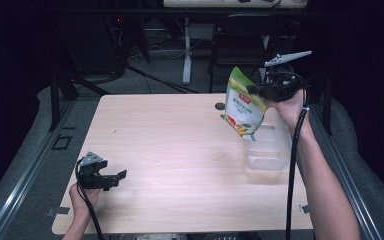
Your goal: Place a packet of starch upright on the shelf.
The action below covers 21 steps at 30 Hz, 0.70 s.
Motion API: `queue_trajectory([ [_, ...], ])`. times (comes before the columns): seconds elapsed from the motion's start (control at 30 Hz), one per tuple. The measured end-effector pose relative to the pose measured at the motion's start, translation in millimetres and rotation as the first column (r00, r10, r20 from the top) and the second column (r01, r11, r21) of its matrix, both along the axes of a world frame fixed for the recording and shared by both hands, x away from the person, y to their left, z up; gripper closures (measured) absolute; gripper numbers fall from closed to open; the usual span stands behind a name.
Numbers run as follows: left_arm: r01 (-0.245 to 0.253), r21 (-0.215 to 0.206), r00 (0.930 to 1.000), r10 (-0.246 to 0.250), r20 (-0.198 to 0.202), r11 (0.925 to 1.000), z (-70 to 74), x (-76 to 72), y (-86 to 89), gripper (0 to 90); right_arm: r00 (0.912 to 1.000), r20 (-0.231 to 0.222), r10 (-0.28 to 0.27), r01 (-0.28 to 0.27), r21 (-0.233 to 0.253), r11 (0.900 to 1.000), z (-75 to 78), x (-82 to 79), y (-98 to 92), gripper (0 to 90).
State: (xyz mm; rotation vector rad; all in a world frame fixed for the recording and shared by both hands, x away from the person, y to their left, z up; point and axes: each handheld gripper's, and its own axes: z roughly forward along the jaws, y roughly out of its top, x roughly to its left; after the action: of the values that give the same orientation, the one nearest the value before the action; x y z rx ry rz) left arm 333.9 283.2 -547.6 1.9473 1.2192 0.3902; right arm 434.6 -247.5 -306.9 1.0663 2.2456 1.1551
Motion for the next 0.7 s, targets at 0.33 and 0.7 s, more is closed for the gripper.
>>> queue_trajectory([
  [0.33,0.001,0.000,1.0000,-0.001,0.002,1.0000,0.3,-0.1,0.2,8.8,1.0000,0.005,0.007,-0.007,-0.018,1.000,4.4,-1.9,-12.2,90.0],
  [0.7,-0.002,-0.002,1.0000,0.002,0.004,1.0000,0.5,-0.3,0.6,8.8,0.9998,0.014,0.010,-0.010,-0.030,1.000,7.2,-5.4,-28.1,90.0],
])
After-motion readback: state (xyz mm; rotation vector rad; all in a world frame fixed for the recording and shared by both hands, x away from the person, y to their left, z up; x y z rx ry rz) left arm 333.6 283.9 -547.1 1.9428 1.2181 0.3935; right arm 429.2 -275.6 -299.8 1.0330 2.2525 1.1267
